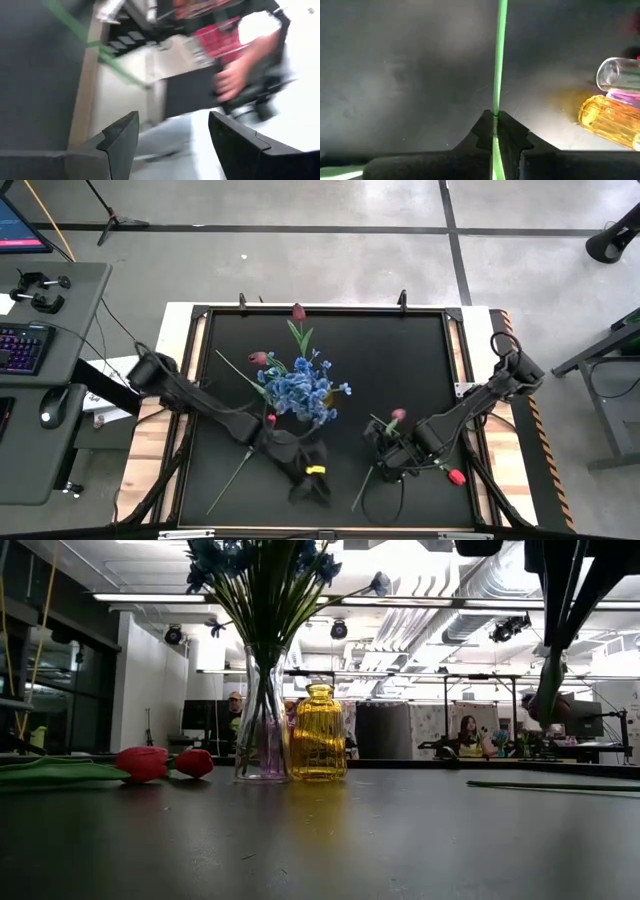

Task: Sort flowers into vase by color
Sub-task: Put the dark red flower into the pink vase

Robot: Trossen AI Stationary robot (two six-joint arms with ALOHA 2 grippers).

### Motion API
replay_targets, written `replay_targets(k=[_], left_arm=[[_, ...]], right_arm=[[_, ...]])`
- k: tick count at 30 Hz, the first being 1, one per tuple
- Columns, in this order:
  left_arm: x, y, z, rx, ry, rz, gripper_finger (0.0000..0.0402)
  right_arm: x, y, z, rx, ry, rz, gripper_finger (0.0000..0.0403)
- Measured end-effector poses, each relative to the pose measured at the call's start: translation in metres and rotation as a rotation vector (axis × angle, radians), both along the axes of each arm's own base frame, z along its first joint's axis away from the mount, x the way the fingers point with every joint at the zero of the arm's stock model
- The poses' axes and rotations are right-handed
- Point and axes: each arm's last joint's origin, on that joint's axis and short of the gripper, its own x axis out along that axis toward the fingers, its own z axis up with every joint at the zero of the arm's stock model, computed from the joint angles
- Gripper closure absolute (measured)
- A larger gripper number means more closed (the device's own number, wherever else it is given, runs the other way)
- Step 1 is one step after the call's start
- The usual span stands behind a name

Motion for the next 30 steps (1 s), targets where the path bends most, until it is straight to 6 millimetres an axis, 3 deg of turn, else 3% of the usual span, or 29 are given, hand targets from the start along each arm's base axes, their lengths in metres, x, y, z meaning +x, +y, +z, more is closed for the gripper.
replay_targets(k=[4,8,12,17,22,26,30], left_arm=[[0.010,-0.017,0.004,-0.218,-0.027,0.026,0.0174],[0.006,-0.026,0.009,-0.289,-0.016,0.017,0.0174],[-0.012,-0.046,0.018,-0.343,0.021,-0.046,0.0174],[-0.050,-0.085,0.032,-0.456,0.106,-0.102,0.0174],[-0.072,-0.106,0.021,-0.479,0.201,0.230,0.0174],[-0.070,-0.100,-0.001,-0.421,0.316,0.433,0.0174],[-0.056,-0.091,-0.013,-0.484,0.361,0.523,0.0174]], right_arm=[[0.002,0.002,0.001,-0.029,-0.047,0.031,0.0403],[0.005,0.003,0.002,-0.016,-0.074,0.030,0.0403],[0.006,0.004,0.003,-0.012,-0.088,0.046,0.0403],[0.008,0.005,0.003,-0.011,-0.103,0.071,0.0403],[0.014,0.011,0.005,0.058,-0.165,0.081,0.0403],[0.021,0.020,-0.003,0.072,-0.183,0.137,0.0403],[0.030,0.031,-0.022,0.064,-0.181,0.165,0.0403]])
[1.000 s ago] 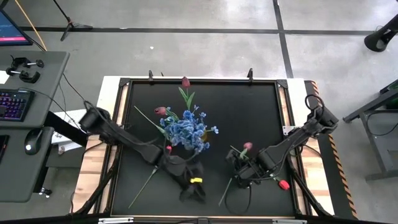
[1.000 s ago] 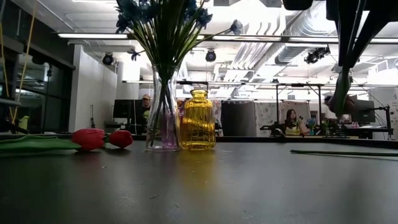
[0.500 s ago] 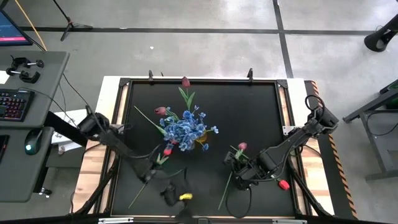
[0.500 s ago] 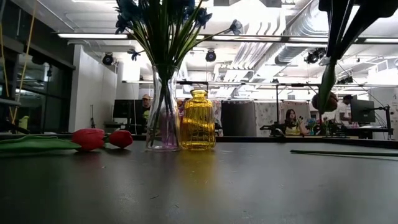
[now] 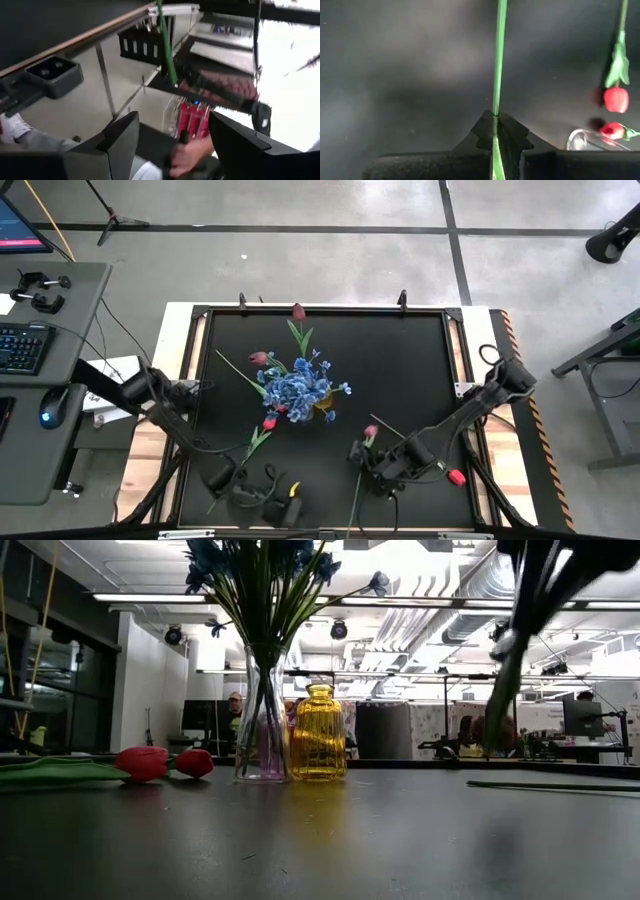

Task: Sort flowers into vase by color
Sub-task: Put the dark red flower into the pink vase

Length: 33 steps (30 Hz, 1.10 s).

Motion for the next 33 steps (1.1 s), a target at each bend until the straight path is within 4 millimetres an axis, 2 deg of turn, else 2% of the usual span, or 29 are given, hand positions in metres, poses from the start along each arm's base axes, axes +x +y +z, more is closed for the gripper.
replay_targets(k=[5,7,12,17,26,29,33], left_arm=[[0.020,0.006,-0.016,-0.072,-0.012,0.054,0.0174],[0.027,0.007,-0.023,-0.097,-0.005,0.022,0.0174],[0.038,0.013,-0.040,-0.023,0.000,-0.044,0.0174],[0.048,0.022,-0.052,0.027,0.009,-0.023,0.0174],[0.056,0.030,-0.051,0.019,-0.001,-0.075,0.0175],[0.056,0.032,-0.052,0.027,0.009,-0.071,0.0194],[0.058,0.037,-0.055,0.067,0.033,-0.053,0.0257]], right_arm=[[0.010,0.004,-0.019,-0.035,-0.009,-0.047,0.0403],[0.011,0.004,-0.022,-0.041,-0.003,-0.049,0.0403],[0.012,0.006,-0.021,-0.017,-0.021,-0.045,0.0403],[0.017,0.009,-0.012,0.019,-0.067,-0.045,0.0403],[0.028,-0.005,-0.008,0.036,-0.068,-0.123,0.0403],[0.030,-0.007,-0.008,0.039,-0.071,-0.132,0.0403],[0.029,-0.006,-0.008,0.059,-0.059,-0.117,0.0403]])
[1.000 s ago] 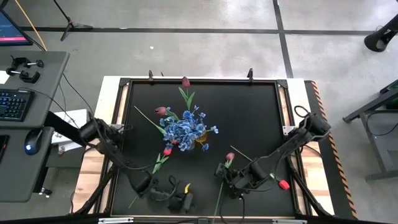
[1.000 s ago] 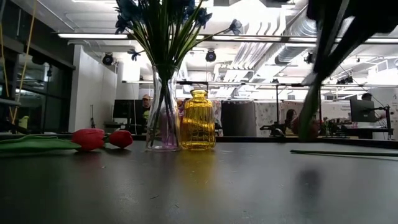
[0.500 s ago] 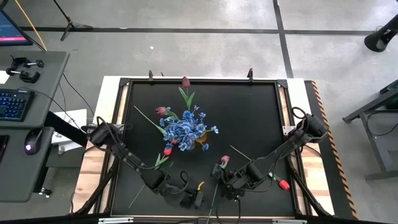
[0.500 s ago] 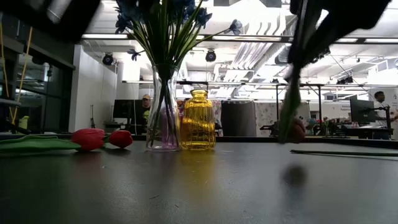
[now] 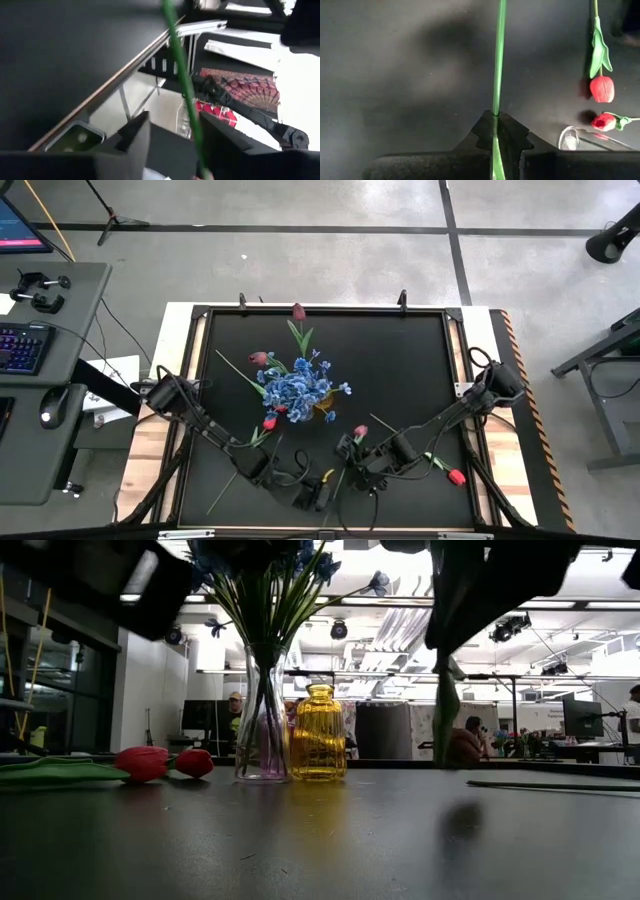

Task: Sort flowers into vase by color
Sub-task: Put the dark red flower into the pink vase

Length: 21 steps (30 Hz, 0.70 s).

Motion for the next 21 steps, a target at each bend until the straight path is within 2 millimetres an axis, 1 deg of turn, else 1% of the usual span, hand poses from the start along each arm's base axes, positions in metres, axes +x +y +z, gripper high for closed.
replay_targets(k=[5,6,7,12,15,18,21], left_arm=[[0.004,0.006,0.000,0.033,-0.016,0.017,0.0365],[0.005,0.007,0.000,0.036,-0.018,0.019,0.0382],[0.005,0.008,0.000,0.038,-0.019,0.020,0.0391],[0.008,0.012,0.001,0.046,-0.024,0.007,0.0396],[0.008,0.011,0.001,0.048,-0.035,-0.005,0.0399],[0.008,0.010,0.002,0.043,-0.037,-0.017,0.0400],[0.007,0.009,0.001,0.051,-0.030,-0.010,0.0401]], right_arm=[[-0.002,0.002,-0.001,-0.006,0.013,0.032,0.0403],[-0.002,0.002,-0.001,-0.016,0.014,0.046,0.0403],[-0.003,0.003,-0.001,-0.024,0.014,0.056,0.0403],[-0.003,0.003,-0.001,-0.031,0.013,0.065,0.0403],[-0.003,0.006,0.003,-0.017,0.000,0.035,0.0403],[-0.002,0.008,0.012,0.025,0.002,-0.031,0.0394],[-0.001,0.008,0.030,0.037,0.033,-0.073,0.0360]])
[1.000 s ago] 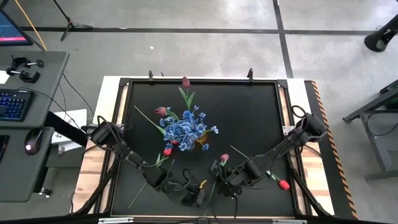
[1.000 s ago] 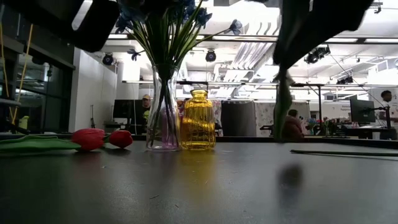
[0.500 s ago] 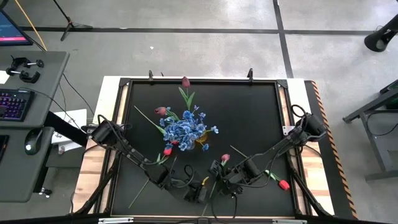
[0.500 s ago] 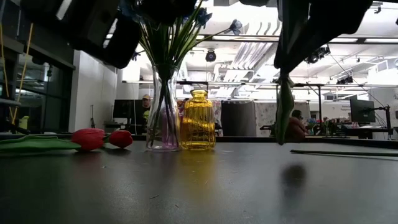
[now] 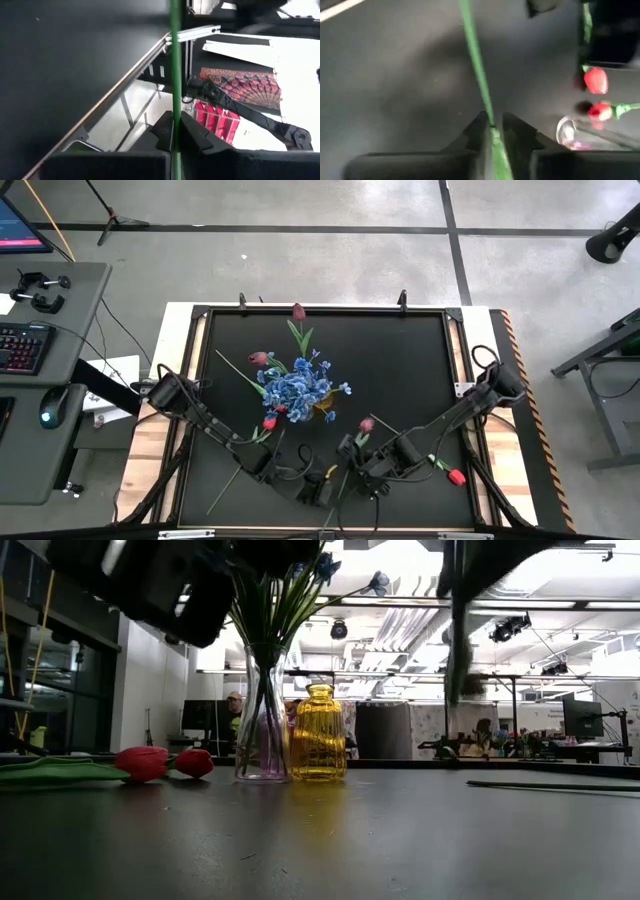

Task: Sort flowers into vase by color
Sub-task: Put the dark red flower into the pink vase

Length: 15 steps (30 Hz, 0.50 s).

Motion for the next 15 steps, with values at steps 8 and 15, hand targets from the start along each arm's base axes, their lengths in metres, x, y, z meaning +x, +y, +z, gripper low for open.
replay_targets(k=[8,15], left_arm=[[-0.001,0.001,-0.002,0.032,0.009,0.022,0.0401],[-0.013,-0.012,0.002,0.120,-0.009,-0.013,0.0401]], right_arm=[[-0.002,-0.009,0.041,0.070,0.098,-0.183,0.0219],[-0.039,-0.025,0.044,0.369,0.271,-0.418,0.0180]])
